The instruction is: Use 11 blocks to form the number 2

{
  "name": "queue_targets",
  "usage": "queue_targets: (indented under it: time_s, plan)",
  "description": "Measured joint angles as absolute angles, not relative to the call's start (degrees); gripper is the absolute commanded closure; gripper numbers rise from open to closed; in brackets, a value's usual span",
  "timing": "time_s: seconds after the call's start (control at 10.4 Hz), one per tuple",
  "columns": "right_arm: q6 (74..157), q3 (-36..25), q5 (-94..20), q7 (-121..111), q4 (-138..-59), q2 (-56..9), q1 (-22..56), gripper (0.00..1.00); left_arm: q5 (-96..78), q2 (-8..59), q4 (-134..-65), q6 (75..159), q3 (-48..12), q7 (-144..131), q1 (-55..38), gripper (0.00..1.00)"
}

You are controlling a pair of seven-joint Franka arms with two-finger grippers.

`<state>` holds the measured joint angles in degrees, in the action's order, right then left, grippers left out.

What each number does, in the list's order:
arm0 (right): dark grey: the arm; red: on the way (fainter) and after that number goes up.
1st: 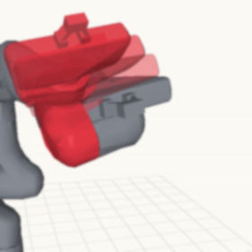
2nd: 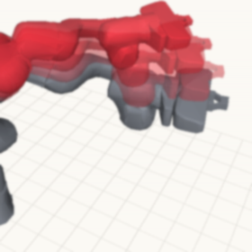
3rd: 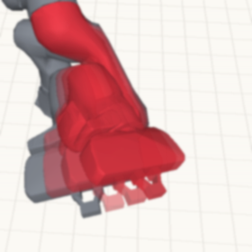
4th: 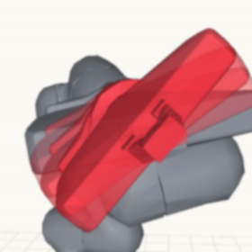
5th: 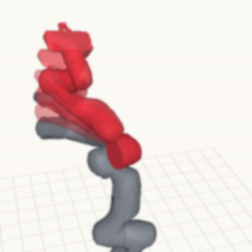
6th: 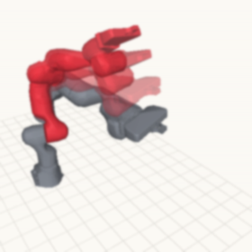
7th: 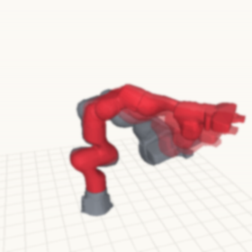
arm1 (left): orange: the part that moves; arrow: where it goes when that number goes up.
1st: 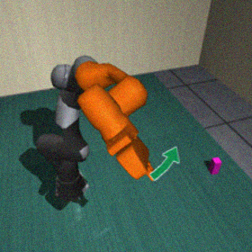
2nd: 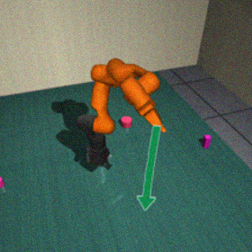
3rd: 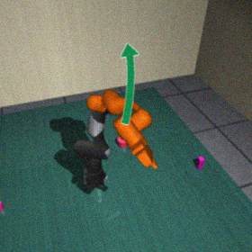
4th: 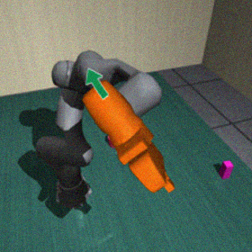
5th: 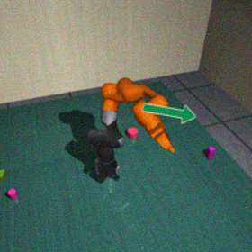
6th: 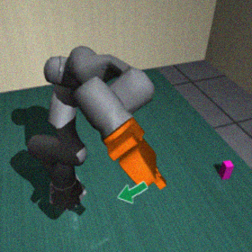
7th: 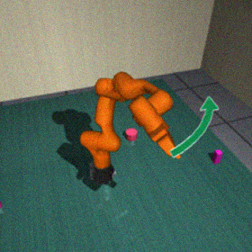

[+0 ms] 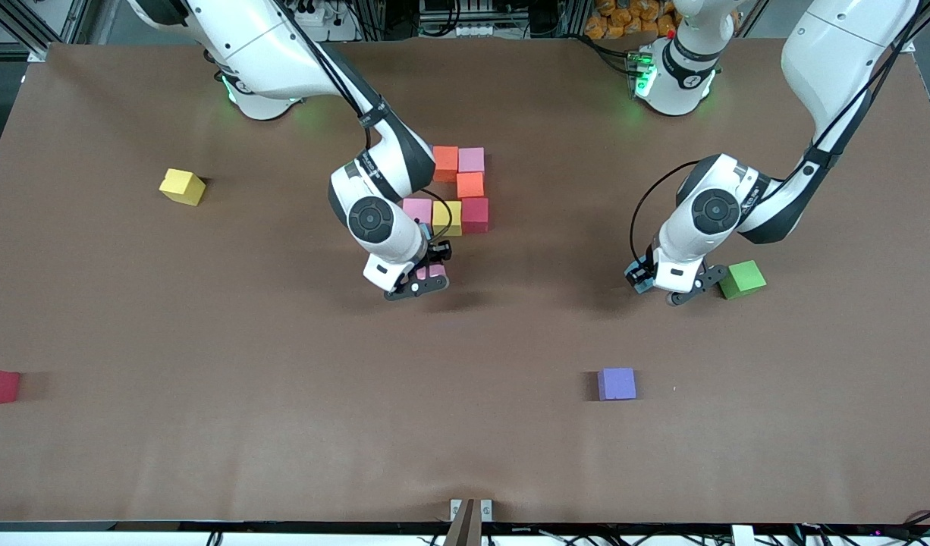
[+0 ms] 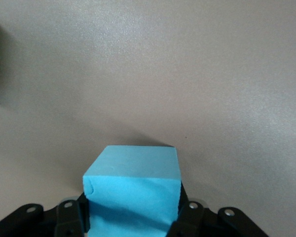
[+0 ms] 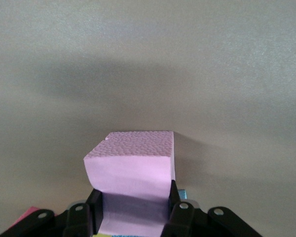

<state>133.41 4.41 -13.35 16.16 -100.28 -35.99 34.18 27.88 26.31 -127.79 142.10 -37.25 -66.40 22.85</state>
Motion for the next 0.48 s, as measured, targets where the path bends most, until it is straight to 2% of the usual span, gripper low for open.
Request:
queue_targets:
  time_s: [0.48]
  plan:
    - [133.17,4.24,-13.36,12.32,-100.28,-35.99,33.33,1.0,27.88,26.31,-127.79,142.1,-37.25,-66.4,22.85,1.0]
